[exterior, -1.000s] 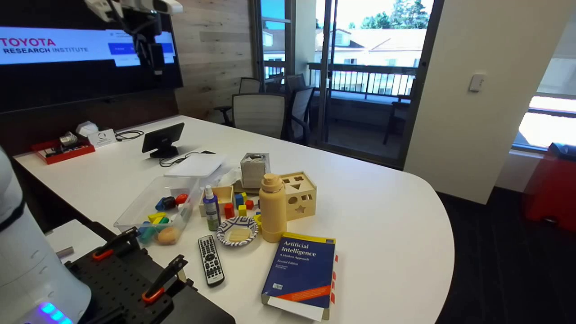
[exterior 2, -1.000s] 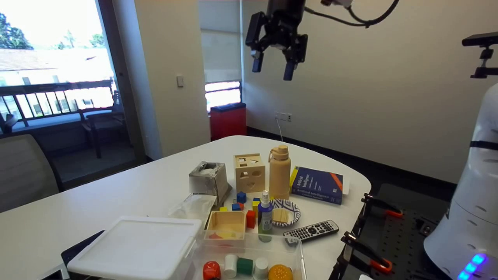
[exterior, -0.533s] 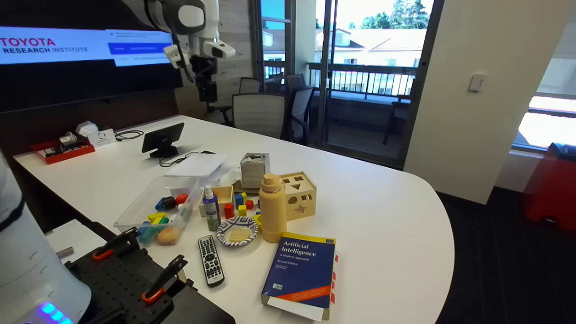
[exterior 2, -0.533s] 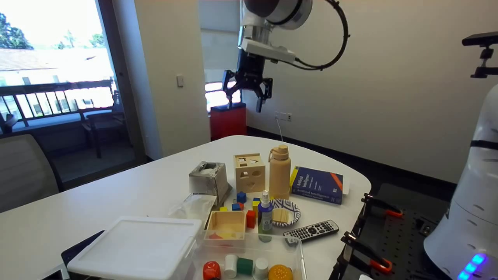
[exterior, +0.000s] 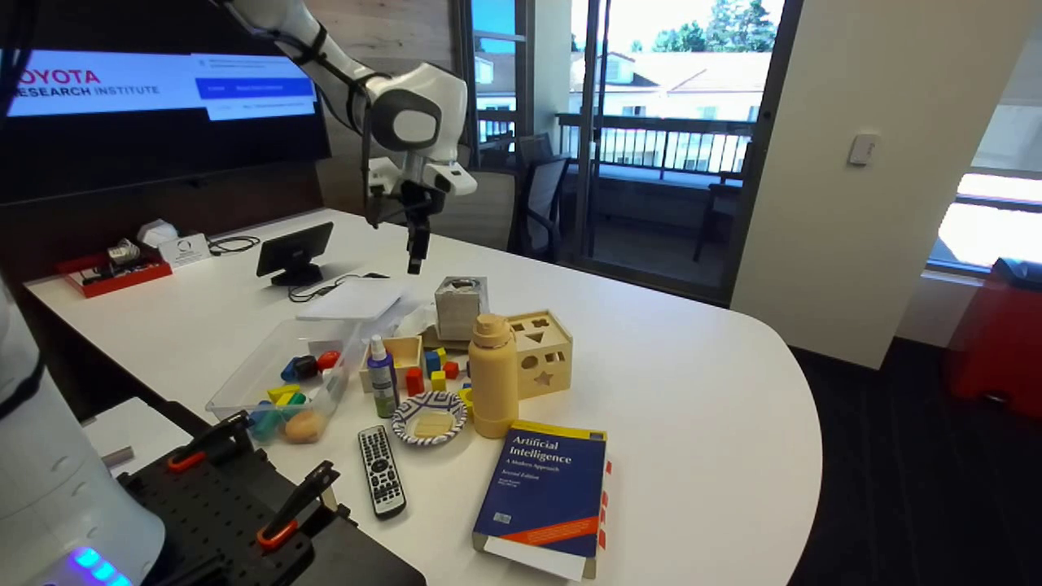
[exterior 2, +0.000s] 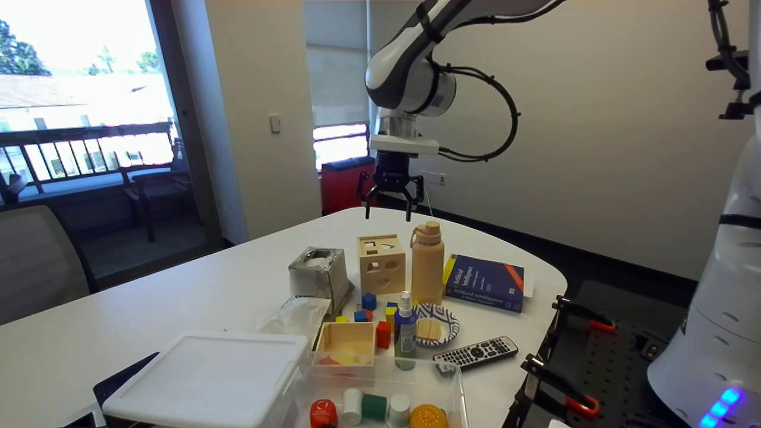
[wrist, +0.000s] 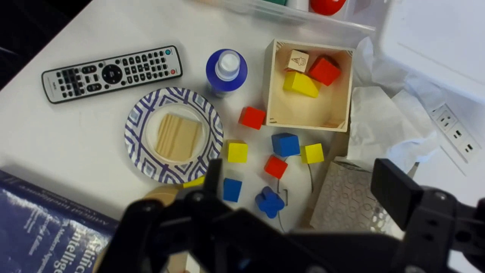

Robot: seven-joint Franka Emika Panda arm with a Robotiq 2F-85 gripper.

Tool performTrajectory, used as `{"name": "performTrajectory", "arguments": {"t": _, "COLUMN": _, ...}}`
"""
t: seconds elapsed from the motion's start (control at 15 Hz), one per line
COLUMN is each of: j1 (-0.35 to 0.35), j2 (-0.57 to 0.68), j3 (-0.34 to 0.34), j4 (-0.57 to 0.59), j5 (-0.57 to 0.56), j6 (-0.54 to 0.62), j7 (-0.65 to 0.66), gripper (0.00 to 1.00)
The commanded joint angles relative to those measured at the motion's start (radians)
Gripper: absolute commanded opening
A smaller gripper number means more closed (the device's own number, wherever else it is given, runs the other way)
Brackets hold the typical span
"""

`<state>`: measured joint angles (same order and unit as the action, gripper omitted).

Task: Place the yellow block through the square part of the wooden object

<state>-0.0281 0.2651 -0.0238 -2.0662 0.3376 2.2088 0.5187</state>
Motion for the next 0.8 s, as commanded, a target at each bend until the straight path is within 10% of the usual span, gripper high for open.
{"name": "performTrajectory", "arguments": {"t": 0.0, "j1": -0.003, "j2": 0.077, "j3": -0.014, "j4": 0.018, "j5": 0.069, "j6": 0.038, "j7": 0.021, "gripper": 1.00}}
{"name": "performTrajectory", "arguments": {"t": 0.73, "j1": 0.024, "j2": 0.320, "j3": -0.038, "j4": 0.023, "j5": 0.059, "j6": 0.271, "j7": 0.036, "gripper": 1.00}}
